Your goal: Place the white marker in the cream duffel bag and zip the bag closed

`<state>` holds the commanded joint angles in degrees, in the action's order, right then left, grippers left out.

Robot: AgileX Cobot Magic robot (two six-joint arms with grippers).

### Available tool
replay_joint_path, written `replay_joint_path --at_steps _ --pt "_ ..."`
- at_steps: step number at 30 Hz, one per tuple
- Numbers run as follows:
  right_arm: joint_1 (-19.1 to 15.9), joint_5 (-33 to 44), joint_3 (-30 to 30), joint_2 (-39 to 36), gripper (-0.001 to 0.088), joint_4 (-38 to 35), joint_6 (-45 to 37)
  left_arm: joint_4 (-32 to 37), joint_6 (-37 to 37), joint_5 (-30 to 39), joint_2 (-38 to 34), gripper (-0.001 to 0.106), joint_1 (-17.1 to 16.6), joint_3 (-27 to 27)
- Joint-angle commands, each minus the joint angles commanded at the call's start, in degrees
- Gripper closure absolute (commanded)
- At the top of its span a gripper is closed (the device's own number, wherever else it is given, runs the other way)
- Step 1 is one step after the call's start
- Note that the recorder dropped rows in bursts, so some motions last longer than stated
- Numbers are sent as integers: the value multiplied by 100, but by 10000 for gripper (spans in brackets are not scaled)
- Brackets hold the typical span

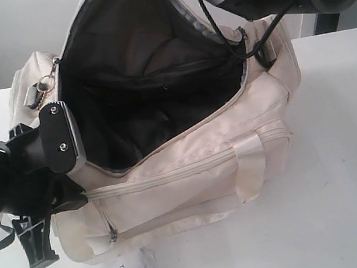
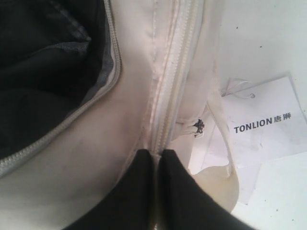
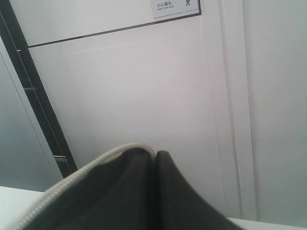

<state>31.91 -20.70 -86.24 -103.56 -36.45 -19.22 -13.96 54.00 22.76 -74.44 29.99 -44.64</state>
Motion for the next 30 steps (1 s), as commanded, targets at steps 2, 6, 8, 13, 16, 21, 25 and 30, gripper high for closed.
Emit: replay_joint_path --at_steps 2,6,8,13,16,21,25,30 --pt "0 0 0 0 868 0 0 0 0 0 0 1053 0 0" --pt "0 0 0 0 868 0 0 0 -11 0 0 1053 0 0" --pt "0 24 0 0 868 0 0 0 -11 0 0 1053 0 0" --pt "0 49 0 0 868 0 0 0 -23 -11 0 1016 0 0" --pt "0 49 0 0 868 0 0 0 -23 -22 0 741 0 0" --pt "0 49 0 0 868 0 0 0 -311 13 78 336 0 0" --pt "0 49 0 0 868 0 0 0 -701 -7 316 178 0 0" --pt "0 49 0 0 868 0 0 0 -1012 31 726 177 0 0"
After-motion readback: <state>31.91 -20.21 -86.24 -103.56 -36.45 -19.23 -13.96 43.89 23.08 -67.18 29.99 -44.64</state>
